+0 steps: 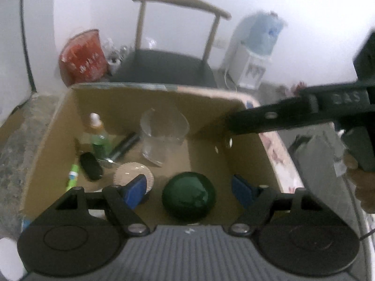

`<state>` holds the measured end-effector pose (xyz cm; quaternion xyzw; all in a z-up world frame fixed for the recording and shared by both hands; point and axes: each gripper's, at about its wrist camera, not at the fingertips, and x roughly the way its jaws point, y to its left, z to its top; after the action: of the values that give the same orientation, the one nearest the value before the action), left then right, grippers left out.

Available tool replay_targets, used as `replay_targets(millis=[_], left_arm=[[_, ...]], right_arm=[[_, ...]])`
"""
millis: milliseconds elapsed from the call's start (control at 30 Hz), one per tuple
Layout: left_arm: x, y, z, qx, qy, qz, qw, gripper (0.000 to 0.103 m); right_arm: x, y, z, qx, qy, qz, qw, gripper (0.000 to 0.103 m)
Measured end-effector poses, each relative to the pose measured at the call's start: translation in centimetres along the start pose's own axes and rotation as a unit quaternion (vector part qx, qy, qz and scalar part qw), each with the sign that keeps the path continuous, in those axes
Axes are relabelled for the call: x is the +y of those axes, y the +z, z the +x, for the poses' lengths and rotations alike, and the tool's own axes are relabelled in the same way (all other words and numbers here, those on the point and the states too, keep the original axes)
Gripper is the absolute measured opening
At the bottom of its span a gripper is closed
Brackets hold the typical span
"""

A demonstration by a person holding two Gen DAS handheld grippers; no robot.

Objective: Organize rigid objects
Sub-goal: 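Open the right gripper and withdraw toward the white supplement bottle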

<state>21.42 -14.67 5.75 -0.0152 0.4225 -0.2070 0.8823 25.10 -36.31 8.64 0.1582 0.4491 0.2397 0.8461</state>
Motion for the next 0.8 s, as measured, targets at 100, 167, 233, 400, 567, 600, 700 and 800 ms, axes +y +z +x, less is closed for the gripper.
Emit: replay_targets(millis=[100,167,233,400,567,600,700,800], left_arm=[[0.7,-0.6,-2.3,-0.030,0.000,-0.012,0.9995,0.080],[1.0,-1.1,-3.5,-0.043,-0.002,-0.014,0.9990,0.080],[1.0,-1.9,-4.8,-0.056,-0.006,-0.013,0.9983,0.080],[1.0,-4.7,-7.4,-0.073,-0.025,-0.016,0.9969,0.082],[1.1,-8.1,-8.1,-0.065,-0.039,-0.018,0.9970,0.083],[1.1,-8.7,-8.0,-0.059,-0.040,-0.018,0.9973,0.083],[1.4,-10.4,-8.2,-0.053,-0.030,-0.013,0.9981,0.083],[1.8,-11.8,-8.9,-0.062,-0.013,-0.014,0.9979,0.083]], right_arm=[[-0.4,-0.5,-2.4,-0.027,0.007,0.010,1.000,0.070],[-0.7,-1.2,-3.9,-0.042,0.011,0.017,0.999,0.070],[-0.7,-2.3,-4.9,-0.053,0.018,0.022,0.998,0.070],[-0.1,-6.3,-7.1,-0.079,0.044,0.031,0.995,0.070],[1.5,-12.5,-7.1,-0.107,0.046,0.049,0.992,0.071],[1.8,-13.7,-6.8,-0.110,0.049,0.060,0.991,0.071],[2.3,-16.4,-5.7,-0.118,0.069,0.090,0.987,0.071],[3.4,-18.4,-4.7,-0.121,0.072,0.102,0.985,0.071]])
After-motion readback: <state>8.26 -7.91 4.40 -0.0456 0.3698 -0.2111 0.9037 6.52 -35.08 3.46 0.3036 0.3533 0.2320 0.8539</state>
